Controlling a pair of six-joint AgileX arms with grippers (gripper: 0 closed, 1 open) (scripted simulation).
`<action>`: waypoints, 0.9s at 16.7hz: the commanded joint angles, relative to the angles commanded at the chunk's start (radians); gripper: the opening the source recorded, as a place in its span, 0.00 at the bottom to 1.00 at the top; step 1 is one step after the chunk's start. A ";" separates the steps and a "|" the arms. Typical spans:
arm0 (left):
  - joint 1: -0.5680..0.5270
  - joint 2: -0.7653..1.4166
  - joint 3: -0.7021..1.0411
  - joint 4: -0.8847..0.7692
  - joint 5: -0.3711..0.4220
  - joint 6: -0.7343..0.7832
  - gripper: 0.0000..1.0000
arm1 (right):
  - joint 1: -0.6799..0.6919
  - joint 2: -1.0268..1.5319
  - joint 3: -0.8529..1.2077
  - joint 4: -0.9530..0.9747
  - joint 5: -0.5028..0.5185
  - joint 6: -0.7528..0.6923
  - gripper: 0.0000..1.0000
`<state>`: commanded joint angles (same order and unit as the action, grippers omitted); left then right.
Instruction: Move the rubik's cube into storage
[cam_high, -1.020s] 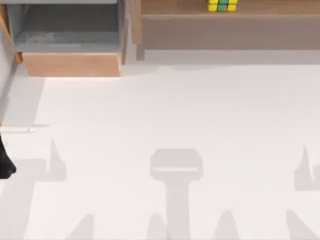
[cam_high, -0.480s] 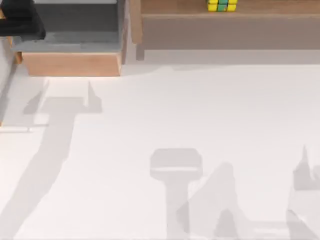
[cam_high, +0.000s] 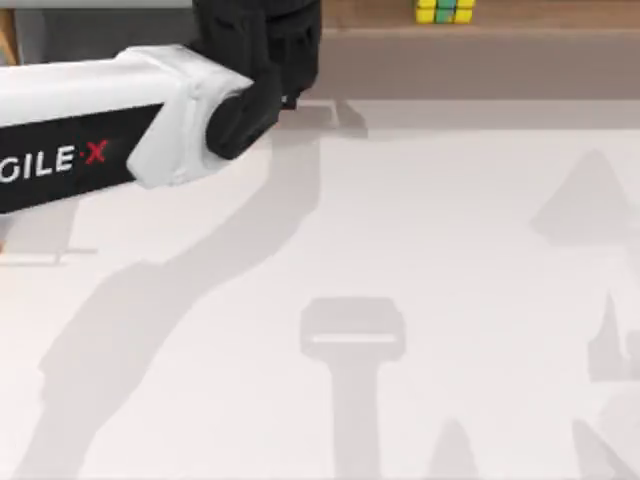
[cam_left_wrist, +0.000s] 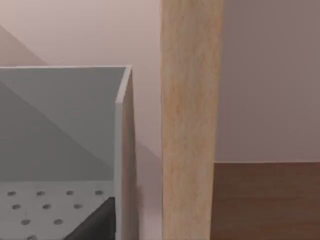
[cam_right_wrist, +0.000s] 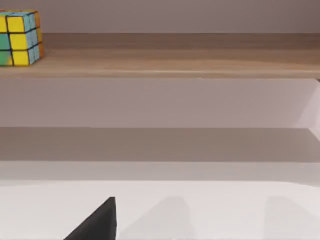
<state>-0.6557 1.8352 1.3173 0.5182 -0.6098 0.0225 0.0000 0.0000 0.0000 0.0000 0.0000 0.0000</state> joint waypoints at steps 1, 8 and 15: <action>-0.033 0.104 0.070 0.027 -0.032 0.001 1.00 | 0.000 0.000 0.000 0.000 0.000 0.000 1.00; -0.186 0.597 0.423 0.173 -0.183 -0.005 1.00 | 0.000 0.000 0.000 0.000 0.000 0.000 1.00; -0.199 0.652 0.465 0.191 -0.199 -0.008 1.00 | 0.000 0.000 0.000 0.000 0.000 0.000 1.00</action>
<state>-0.8551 2.4870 1.7822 0.7096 -0.8089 0.0145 0.0000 0.0000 0.0000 0.0000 0.0000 0.0000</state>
